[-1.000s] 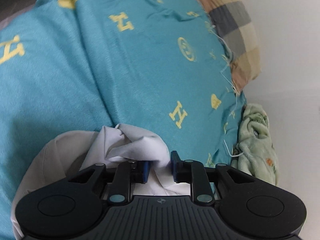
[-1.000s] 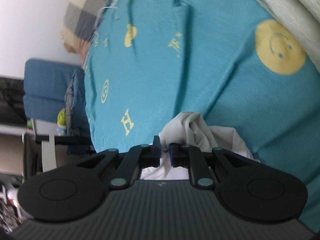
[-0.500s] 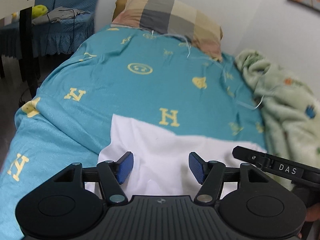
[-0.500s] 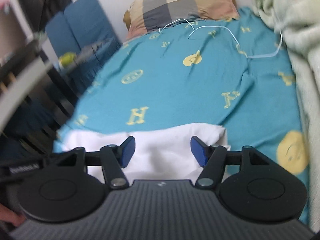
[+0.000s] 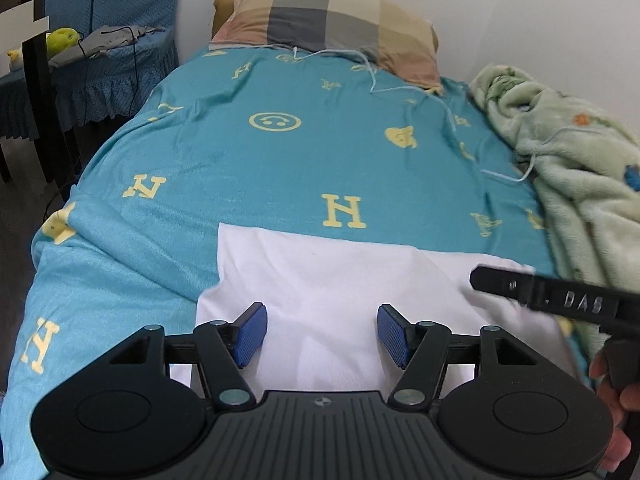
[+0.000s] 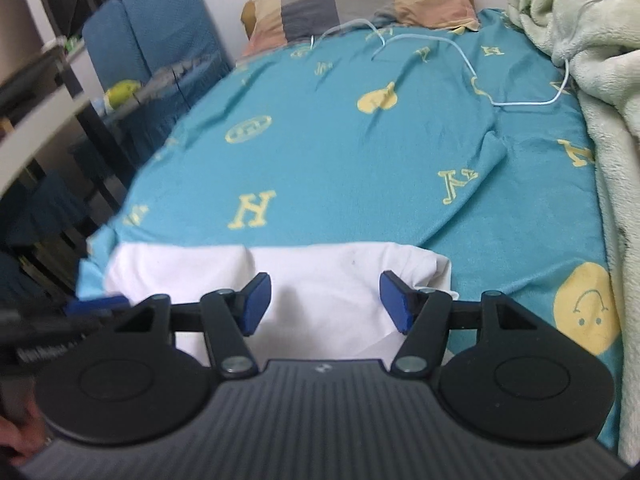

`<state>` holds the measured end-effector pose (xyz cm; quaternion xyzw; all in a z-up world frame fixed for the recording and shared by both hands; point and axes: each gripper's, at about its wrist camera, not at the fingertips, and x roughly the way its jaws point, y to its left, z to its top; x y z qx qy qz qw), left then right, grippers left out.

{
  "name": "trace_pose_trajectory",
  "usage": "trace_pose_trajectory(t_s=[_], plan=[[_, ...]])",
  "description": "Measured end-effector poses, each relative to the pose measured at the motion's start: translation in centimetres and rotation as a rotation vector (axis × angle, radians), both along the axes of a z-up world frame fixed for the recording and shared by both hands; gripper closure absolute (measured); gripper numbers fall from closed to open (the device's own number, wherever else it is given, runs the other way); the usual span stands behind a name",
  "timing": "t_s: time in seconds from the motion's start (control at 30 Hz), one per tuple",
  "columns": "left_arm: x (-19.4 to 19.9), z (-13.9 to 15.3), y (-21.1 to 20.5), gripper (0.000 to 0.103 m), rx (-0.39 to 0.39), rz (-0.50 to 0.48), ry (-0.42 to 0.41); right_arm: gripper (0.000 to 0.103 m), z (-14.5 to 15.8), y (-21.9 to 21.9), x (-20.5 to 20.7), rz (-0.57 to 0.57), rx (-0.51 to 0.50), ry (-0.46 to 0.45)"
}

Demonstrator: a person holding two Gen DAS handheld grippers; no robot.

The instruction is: Fold clothes

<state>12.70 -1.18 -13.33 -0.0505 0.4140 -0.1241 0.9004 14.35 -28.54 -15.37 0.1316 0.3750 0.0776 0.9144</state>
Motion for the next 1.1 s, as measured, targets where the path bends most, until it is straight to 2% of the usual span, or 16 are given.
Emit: trace_pose_trajectory(t_s=[0.1, 0.2, 0.37, 0.43, 0.57, 0.67, 0.77, 0.9, 0.97, 1.03, 1.1], plan=[[-2.3, 1.7, 0.1, 0.039, -0.017, -0.002, -0.025, 0.04, 2.3, 0.1, -1.6, 0.009, -0.023, -0.033], [-4.4, 2.9, -0.1, 0.039, 0.0, -0.007, -0.05, 0.04, 4.3, -0.2, -3.7, 0.006, -0.021, -0.054], [-7.4, 4.0, -0.2, 0.039, 0.014, -0.008, -0.063, 0.041, 5.4, -0.4, -6.8, 0.0, -0.013, 0.012], [-8.2, 4.1, -0.3, 0.039, 0.024, -0.006, -0.061, 0.046, 5.0, -0.5, -7.9, -0.002, -0.005, 0.048], [-8.4, 2.8, -0.5, 0.039, 0.052, -0.001, -0.023, 0.047, 3.0, -1.3, -8.9, -0.014, 0.058, 0.102], [-7.8, 1.3, -0.7, 0.039, 0.066, 0.003, 0.02, 0.049, 0.9, -1.5, -7.9, -0.002, 0.067, 0.167], [-7.7, 0.8, -0.8, 0.039, 0.071, 0.007, 0.028, 0.049, -0.5, -1.6, -7.2, -0.009, 0.096, 0.21], [-8.2, 1.7, 0.1, 0.039, 0.009, 0.037, 0.044, 0.049, -0.7, -2.3, -6.8, -0.04, 0.153, 0.224], [-8.6, 2.5, 1.0, 0.035, -0.084, 0.07, 0.085, 0.048, -0.6, -2.9, -6.7, -0.063, 0.203, 0.231], [-9.6, 2.9, 2.1, 0.027, -0.207, 0.095, 0.129, 0.048, -0.3, -3.7, -6.8, -0.087, 0.252, 0.229], [-10.7, 2.8, 3.1, 0.026, -0.303, 0.127, 0.174, 0.049, 0.0, -4.3, -6.9, -0.105, 0.289, 0.222]])
